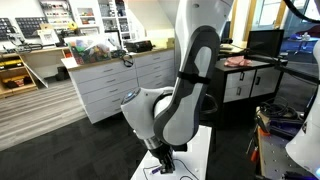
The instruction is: Remove the marker from the blue cup.
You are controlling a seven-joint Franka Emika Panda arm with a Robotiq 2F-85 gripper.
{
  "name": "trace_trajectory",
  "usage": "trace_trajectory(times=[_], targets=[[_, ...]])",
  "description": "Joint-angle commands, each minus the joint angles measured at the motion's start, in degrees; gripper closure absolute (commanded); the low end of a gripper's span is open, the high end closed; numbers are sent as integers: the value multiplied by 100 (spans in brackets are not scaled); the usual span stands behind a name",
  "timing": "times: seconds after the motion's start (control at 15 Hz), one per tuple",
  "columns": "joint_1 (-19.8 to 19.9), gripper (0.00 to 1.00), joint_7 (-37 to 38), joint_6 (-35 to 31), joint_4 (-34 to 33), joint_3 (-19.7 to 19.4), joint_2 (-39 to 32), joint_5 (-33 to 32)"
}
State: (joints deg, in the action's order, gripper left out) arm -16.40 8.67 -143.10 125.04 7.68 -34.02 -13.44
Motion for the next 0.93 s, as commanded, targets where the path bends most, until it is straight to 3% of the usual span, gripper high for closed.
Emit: trace_trajectory(times=[0.0,0.87], targets=[[-119,97,-36,-378,231,-138,-4,-92],[-299,95,-4,-917,427,-365,-215,-182]])
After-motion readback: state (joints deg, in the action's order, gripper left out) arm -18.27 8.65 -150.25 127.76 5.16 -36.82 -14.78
